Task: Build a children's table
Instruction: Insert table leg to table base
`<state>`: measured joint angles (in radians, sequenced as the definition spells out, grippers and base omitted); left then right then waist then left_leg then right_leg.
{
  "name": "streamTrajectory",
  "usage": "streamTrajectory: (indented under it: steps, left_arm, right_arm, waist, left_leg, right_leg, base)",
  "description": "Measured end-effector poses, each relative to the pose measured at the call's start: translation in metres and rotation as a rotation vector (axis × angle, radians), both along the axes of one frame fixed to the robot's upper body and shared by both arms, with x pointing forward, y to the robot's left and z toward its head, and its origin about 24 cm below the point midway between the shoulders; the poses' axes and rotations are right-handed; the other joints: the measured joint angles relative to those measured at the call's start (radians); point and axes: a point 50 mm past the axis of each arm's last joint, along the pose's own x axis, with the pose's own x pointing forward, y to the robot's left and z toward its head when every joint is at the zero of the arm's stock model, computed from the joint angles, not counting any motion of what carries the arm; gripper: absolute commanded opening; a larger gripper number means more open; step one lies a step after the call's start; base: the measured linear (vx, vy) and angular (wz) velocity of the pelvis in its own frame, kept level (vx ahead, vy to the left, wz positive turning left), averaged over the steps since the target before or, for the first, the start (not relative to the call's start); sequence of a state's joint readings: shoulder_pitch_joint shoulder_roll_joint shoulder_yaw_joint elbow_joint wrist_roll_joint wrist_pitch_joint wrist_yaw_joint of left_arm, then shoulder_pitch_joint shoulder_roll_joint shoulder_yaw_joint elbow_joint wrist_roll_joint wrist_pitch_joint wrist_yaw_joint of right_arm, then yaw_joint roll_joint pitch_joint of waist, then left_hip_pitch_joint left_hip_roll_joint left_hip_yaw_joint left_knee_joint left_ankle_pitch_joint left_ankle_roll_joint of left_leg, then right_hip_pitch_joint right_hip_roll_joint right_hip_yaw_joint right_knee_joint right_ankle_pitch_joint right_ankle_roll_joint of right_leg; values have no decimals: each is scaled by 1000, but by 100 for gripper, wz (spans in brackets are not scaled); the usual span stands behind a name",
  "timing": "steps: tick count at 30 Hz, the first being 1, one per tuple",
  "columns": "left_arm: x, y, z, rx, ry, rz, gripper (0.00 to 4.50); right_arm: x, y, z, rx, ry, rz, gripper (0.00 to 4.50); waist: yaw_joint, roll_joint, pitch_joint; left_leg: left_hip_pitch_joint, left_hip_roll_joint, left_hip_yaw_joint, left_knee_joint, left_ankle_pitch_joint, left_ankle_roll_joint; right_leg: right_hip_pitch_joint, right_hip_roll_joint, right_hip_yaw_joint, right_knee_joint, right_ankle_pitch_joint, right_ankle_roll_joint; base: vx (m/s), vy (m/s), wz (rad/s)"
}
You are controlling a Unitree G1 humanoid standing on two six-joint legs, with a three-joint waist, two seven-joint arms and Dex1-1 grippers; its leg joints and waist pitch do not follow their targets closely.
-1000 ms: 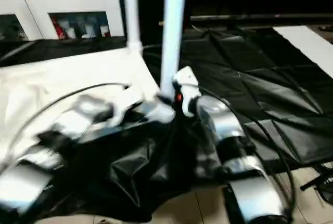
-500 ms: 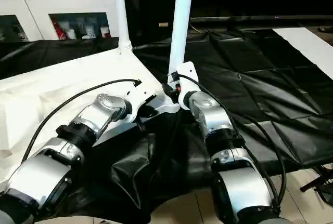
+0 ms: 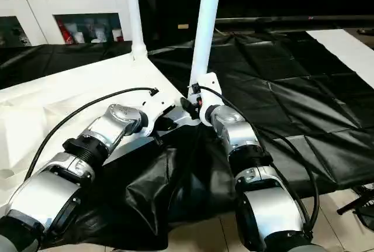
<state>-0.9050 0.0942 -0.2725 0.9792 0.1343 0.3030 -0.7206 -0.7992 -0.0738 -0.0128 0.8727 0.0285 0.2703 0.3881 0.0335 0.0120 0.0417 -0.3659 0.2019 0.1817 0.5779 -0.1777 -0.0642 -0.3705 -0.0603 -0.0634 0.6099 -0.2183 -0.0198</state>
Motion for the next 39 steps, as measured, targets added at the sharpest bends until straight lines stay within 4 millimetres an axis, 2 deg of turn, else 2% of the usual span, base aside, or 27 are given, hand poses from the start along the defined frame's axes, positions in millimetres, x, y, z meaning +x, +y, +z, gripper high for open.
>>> streamTrajectory:
  steps: [3,6,20,26,33,39]
  left_arm:
    - [0,0,0,-2,-4,-2,0]
    - [0,0,1,-4,-7,-2,0]
    - [0,3,7,-26,-29,-56,0]
    - [-3,6,7,-36,-35,-85,0]
    - [-10,12,8,-48,-41,-166,0]
    - [-15,18,9,-58,-50,-219,0]
  right_arm:
    - [0,1,0,5,-9,11,361]
    - [0,1,1,7,-20,18,400]
    - [-2,-9,9,4,-69,121,400]
    - [-7,-15,8,-9,-76,175,400]
    - [-17,-28,-4,-44,-27,248,400]
    - [-22,-34,0,-66,-37,324,400]
  waist:
    - [-1,0,0]
    - [0,0,0]
    - [5,2,5]
    - [8,3,5]
    - [15,2,10]
    - [23,1,13]
  left_leg:
    - [-1,0,0,0,0,0]
    - [-2,0,0,-1,0,0]
    - [-11,1,2,-3,1,2]
    - [-12,1,3,-2,2,3]
    - [-14,2,3,-1,3,5]
    - [-20,3,4,1,4,6]
  right_leg:
    - [-1,0,0,0,0,0]
    - [-2,0,0,0,0,0]
    - [-12,0,0,0,0,0]
    - [-13,0,-1,0,0,0]
    - [-14,0,-1,0,0,0]
    - [-19,0,-1,2,0,0]
  base:
    - [0,0,0]
    - [0,0,0]
    - [0,0,0]
    - [0,0,0]
    - [0,0,0]
    - [0,0,0]
